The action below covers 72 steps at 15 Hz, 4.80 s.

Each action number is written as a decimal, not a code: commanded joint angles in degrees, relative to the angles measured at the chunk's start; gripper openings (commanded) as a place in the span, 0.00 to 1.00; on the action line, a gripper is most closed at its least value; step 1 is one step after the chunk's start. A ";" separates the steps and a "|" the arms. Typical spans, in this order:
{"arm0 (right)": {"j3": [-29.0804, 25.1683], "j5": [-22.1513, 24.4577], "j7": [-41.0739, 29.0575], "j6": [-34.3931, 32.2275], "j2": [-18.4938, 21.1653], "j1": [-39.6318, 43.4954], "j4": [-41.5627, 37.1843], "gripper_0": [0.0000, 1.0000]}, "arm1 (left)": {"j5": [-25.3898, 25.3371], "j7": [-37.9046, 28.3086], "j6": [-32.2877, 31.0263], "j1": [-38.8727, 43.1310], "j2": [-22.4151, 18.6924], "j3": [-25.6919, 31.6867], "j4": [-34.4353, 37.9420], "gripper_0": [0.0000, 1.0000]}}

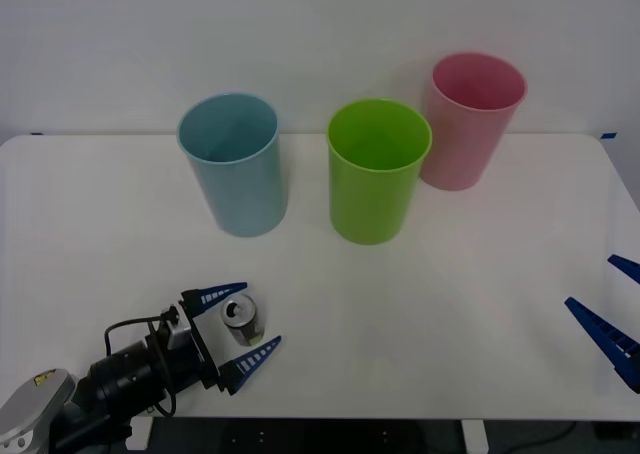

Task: Grasp the object on the table and drop it into the matching bin: aluminum can to the light blue bin, PET bottle to the pink bin.

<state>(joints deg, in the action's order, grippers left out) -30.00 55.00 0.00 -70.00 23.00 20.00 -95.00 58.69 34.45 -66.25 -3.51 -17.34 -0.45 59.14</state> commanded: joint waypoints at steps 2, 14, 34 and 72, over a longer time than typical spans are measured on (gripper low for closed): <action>0.00 0.00 0.00 0.00 0.00 0.00 0.00 1.00 | 0.02 0.00 0.24 0.00 0.02 0.01 0.01 1.00; 0.00 0.00 0.00 0.00 0.00 0.00 0.00 1.00 | 0.02 -0.62 0.51 0.00 0.02 1.24 -0.08 0.00; 0.00 0.00 0.00 0.00 0.00 0.00 0.00 1.00 | -11.14 -12.74 0.95 2.90 -5.51 8.97 10.90 0.00; 0.00 0.00 0.00 0.00 0.00 0.00 0.00 1.00 | 19.89 -55.20 22.39 -21.71 -7.18 13.19 25.14 0.00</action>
<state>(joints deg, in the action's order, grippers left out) -30.00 55.00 0.00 -70.00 23.00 20.00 -95.00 77.67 -21.10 -43.10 -24.15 -24.51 12.93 85.37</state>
